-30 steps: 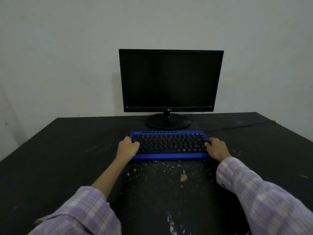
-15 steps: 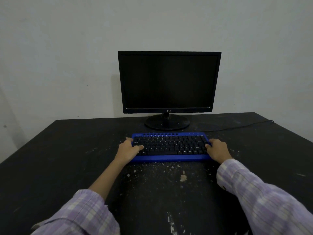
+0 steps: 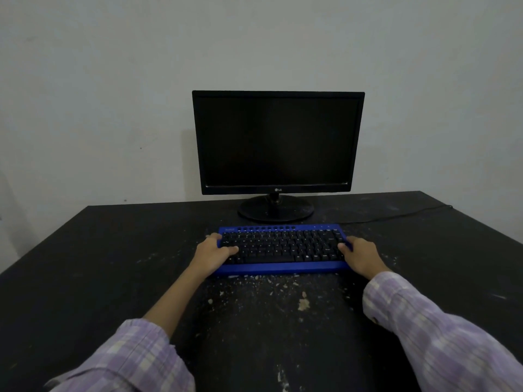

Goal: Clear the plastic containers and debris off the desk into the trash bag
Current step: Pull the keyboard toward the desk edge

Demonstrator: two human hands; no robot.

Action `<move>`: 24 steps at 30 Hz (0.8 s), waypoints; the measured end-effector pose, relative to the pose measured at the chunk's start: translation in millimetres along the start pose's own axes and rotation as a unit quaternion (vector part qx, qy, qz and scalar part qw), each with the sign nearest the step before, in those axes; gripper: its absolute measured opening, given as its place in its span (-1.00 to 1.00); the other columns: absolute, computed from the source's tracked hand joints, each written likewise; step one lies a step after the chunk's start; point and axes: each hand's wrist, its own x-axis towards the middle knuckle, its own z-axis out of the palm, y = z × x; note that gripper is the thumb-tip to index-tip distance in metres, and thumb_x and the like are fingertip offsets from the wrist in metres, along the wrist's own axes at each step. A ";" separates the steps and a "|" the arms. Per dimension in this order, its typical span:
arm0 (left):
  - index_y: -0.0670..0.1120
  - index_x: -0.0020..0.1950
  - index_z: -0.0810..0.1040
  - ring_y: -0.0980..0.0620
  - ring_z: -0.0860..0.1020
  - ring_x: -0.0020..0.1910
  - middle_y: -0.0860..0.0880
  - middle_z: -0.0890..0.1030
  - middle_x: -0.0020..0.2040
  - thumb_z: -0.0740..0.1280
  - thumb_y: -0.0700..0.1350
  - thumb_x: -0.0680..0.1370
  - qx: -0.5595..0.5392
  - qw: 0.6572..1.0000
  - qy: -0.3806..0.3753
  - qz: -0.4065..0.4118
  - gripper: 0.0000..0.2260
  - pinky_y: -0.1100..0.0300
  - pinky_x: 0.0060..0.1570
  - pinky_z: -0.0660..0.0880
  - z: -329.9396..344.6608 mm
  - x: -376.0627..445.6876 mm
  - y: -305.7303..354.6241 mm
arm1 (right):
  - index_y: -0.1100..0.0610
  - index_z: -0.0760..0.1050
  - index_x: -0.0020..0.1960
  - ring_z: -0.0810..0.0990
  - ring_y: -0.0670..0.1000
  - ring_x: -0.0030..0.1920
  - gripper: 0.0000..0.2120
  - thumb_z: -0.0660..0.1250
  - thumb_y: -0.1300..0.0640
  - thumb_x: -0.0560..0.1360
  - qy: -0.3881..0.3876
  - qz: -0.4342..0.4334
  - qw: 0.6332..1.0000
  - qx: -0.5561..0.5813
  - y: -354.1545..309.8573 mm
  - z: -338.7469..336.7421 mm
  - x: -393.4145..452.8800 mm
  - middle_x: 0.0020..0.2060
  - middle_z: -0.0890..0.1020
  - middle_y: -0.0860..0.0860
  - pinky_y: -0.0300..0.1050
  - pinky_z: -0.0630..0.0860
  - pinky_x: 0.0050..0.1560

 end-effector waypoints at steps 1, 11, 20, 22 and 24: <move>-0.13 0.45 0.26 -0.11 0.37 0.34 -0.15 0.37 0.39 0.39 -0.04 0.49 0.004 1.000 -0.001 0.002 -0.41 0.03 0.26 0.34 0.5 -0.6 0.1 | 0.22 0.36 0.37 0.51 0.15 0.22 -0.60 0.20 0.07 0.60 0.000 -0.005 1.000 -0.002 0.9 0.1 0.1 0.24 0.52 0.20 -0.05 0.42 0.18; -0.15 0.45 0.27 -0.10 0.31 0.38 -0.14 0.31 0.43 0.43 -0.12 0.47 0.056 0.998 0.015 0.016 -0.39 0.06 0.32 0.29 6.3 -4.8 -0.1 | 0.22 0.33 0.41 0.47 0.14 0.28 -0.57 0.21 0.09 0.59 -0.018 -0.014 1.000 -0.005 0.4 -2.3 3.3 0.30 0.48 0.19 -0.05 0.37 0.27; -0.17 0.42 0.32 -0.09 0.37 0.34 -0.15 0.38 0.38 0.37 -0.13 0.51 0.107 0.993 0.018 0.052 -0.50 0.10 0.29 0.32 7.3 -9.6 4.4 | 0.21 0.41 0.33 0.45 0.14 0.27 -0.64 0.19 0.07 0.59 -0.036 -0.035 0.996 -0.074 -2.7 -4.4 2.3 0.31 0.45 0.18 0.01 0.38 0.29; -0.18 0.40 0.35 -0.08 0.39 0.32 -0.15 0.40 0.36 0.34 -0.13 0.53 0.143 0.986 0.034 0.083 -0.54 0.11 0.29 0.33 7.5 -13.0 8.2 | 0.17 0.40 0.36 0.34 0.15 0.37 -0.62 0.22 0.07 0.58 -0.019 -0.071 0.992 -0.107 -7.6 -4.5 -0.5 0.40 0.35 0.16 0.05 0.31 0.37; -0.17 0.35 0.41 -0.07 0.46 0.24 -0.14 0.46 0.30 0.31 -0.12 0.55 0.157 0.980 0.041 0.112 -0.61 0.09 0.24 0.39 6.2 -15.3 16.2 | 0.13 0.47 0.28 0.41 0.09 0.29 -0.69 0.26 0.09 0.56 -0.001 -0.115 0.990 -0.085 -17.3 -2.8 -2.9 0.33 0.41 0.13 0.03 0.36 0.34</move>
